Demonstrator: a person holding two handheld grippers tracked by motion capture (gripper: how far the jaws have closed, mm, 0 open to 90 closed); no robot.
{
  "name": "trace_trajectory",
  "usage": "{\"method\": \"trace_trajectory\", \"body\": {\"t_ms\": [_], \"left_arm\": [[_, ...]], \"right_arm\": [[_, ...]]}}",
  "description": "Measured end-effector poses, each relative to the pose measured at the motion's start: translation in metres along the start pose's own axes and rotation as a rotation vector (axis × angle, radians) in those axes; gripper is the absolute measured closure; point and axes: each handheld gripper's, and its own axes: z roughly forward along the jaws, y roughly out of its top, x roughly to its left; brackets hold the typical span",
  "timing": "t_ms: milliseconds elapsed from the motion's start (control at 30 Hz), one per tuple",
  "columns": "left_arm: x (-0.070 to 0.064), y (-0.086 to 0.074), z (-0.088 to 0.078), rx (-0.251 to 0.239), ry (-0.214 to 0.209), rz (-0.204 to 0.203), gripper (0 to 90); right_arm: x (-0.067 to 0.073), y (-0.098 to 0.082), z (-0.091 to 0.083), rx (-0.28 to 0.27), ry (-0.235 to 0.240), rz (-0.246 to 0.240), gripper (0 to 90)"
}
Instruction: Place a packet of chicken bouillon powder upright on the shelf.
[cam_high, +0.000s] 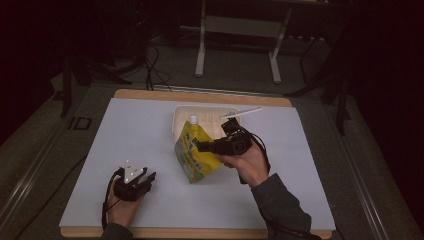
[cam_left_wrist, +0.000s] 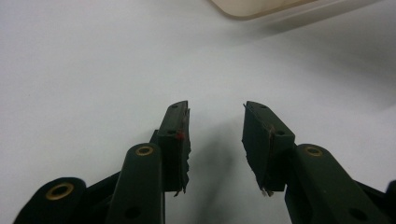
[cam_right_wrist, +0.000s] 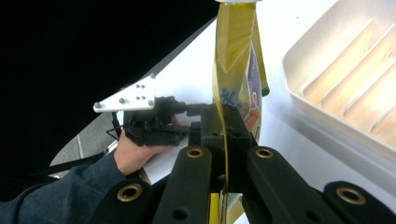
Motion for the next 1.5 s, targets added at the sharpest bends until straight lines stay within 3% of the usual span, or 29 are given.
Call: {"method": "trace_trajectory", "body": {"t_ms": [567,1500], "left_arm": [[-0.001,0.0,0.0,0.004,0.005,0.009,60.3],[-0.001,0.0,0.0,0.005,0.009,0.012,60.0]], "right_arm": [[0.003,0.019,-0.011,-0.039,-0.035,-0.013,90.0],[-0.021,0.035,-0.025,-0.109,-0.136,0.034,90.0]]}}
